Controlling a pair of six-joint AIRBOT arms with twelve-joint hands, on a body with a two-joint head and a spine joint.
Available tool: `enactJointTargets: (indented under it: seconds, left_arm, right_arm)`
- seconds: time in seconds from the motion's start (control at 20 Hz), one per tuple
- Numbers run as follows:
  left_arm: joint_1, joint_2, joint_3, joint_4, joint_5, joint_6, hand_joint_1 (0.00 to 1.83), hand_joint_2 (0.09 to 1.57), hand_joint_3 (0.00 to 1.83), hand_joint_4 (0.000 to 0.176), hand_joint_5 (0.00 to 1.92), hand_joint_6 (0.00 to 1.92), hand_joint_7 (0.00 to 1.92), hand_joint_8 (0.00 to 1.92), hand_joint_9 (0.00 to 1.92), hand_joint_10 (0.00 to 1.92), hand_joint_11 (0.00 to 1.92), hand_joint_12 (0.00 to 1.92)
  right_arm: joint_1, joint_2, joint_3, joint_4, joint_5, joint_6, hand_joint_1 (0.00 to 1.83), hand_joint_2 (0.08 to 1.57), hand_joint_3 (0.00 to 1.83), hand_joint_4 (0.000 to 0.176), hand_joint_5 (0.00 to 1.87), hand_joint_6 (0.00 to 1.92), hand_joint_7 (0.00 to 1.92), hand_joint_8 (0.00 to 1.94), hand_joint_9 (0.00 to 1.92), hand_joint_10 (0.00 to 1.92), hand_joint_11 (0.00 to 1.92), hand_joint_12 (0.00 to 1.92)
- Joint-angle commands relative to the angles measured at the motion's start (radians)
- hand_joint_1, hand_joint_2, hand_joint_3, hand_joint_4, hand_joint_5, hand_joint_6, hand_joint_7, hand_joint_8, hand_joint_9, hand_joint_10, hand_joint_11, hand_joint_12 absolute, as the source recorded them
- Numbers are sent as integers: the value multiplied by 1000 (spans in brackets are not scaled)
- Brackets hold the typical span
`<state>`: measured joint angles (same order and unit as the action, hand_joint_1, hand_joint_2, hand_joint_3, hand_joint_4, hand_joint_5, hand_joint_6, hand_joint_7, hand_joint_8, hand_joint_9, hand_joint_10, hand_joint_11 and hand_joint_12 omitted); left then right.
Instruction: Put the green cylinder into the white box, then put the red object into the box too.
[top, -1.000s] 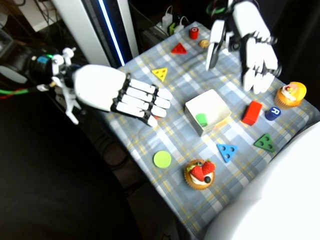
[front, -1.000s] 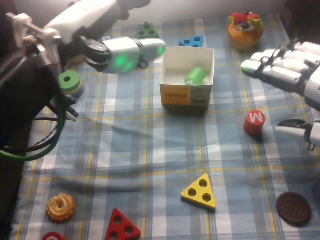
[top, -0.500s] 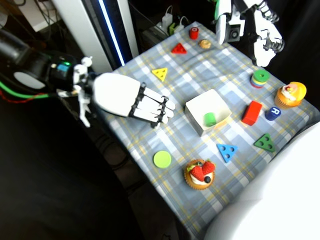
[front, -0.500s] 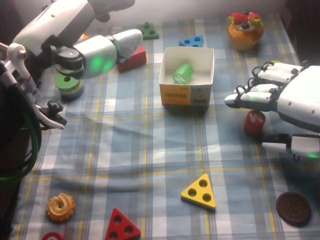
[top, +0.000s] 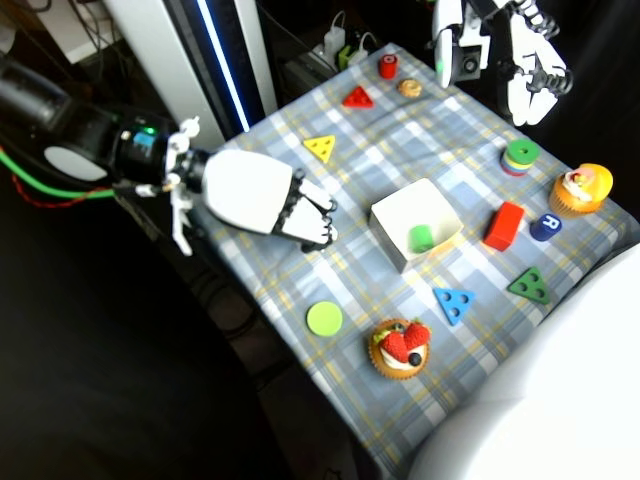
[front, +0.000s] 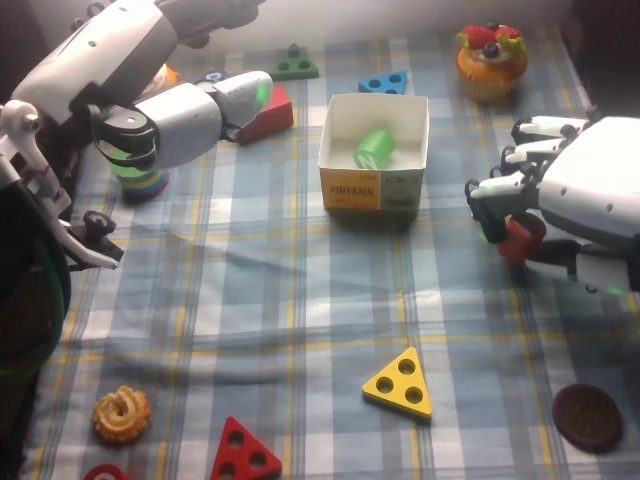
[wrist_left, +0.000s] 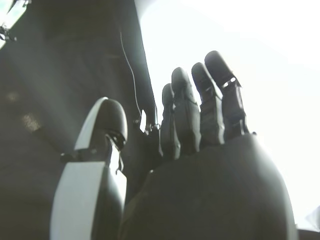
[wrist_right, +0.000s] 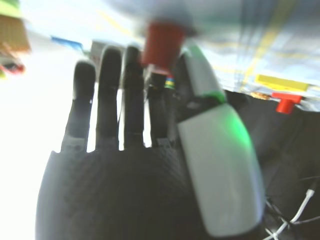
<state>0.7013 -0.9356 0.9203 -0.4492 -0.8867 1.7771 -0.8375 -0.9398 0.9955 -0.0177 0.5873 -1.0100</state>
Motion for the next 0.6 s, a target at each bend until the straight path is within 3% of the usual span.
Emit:
enactJointTargets:
  seconds: [0.0,0.15,0.25,0.3,0.35,0.4,0.5,0.55]
  left_arm:
    - [-4,11,-4,31,-121,-7,604,1375,1,28,331,27,415,1,38,718,0,1116]
    - [23,25,-26,38,-139,-7,571,1373,0,31,338,24,409,0,32,758,0,1197]
    - [52,37,-45,33,-164,-7,537,1377,0,31,349,24,389,0,44,670,0,1132]
    - [84,45,-60,24,-187,-7,473,1379,1,75,324,10,345,0,3,670,0,1020]
    - [85,46,-60,23,-189,-7,473,1379,1,75,324,10,345,0,3,670,0,1020]
    - [105,50,-67,13,-201,-7,472,1385,1,72,329,10,346,2,6,706,0,1067]
    - [124,51,-72,0,-214,-7,589,1369,0,30,361,19,372,8,3,783,0,1313]
    - [126,51,-74,-1,-215,-7,618,1369,0,27,357,16,366,4,0,766,0,1336]
  right_arm:
    - [18,10,-3,-5,156,17,1133,1290,7,0,615,1435,732,1555,392,1773,200,1921]
    - [64,23,-3,-42,207,60,1127,1310,2,0,625,1398,674,1675,404,1825,240,1921]
    - [117,13,11,-65,203,60,1156,1297,0,0,667,1307,688,1698,455,1917,297,1921]
    - [175,-24,43,-74,185,61,1148,1290,0,0,641,1360,721,1616,453,1817,230,1921]
    - [177,-26,46,-75,183,61,1148,1290,0,0,641,1360,721,1616,453,1817,230,1921]
    - [215,-61,76,-84,159,61,1143,1291,0,0,615,1410,740,1572,473,1722,173,1921]
    - [263,-108,116,-96,120,61,1139,1296,2,0,594,1447,744,1569,477,1668,133,1921]
    - [280,-123,130,-101,105,61,1138,1295,0,0,616,1420,730,1588,475,1687,173,1921]
